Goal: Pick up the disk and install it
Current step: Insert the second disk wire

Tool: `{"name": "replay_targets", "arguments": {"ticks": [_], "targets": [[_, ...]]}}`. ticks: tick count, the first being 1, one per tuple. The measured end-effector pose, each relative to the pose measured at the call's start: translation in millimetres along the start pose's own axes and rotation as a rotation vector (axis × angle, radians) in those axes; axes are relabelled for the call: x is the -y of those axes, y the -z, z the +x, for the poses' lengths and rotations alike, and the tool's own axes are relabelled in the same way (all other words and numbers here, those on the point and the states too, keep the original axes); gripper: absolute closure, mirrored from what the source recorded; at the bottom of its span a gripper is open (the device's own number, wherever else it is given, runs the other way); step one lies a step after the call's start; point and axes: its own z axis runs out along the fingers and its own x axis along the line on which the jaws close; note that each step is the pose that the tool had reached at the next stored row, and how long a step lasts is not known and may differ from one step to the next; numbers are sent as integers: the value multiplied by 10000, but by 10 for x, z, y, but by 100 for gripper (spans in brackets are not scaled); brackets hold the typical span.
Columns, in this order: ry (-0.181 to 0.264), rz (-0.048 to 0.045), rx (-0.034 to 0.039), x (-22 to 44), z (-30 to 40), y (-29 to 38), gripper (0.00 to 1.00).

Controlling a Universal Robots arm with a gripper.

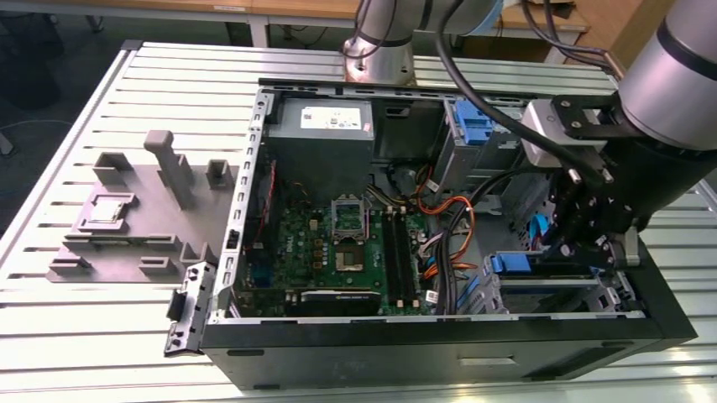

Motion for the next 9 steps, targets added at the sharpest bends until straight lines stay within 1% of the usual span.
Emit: {"name": "replay_targets", "arguments": {"ticks": [2,3,4,5,6,9], "targets": [[0,0,-1,2,-1,30,76],[0,0,-1,3,-1,43,78],[0,0,0,4,-1,52,84],[0,-1,1,4,-1,60,84],[0,-1,0,5,-1,65,90],[0,-1,1,5,-2,66,90]]}}
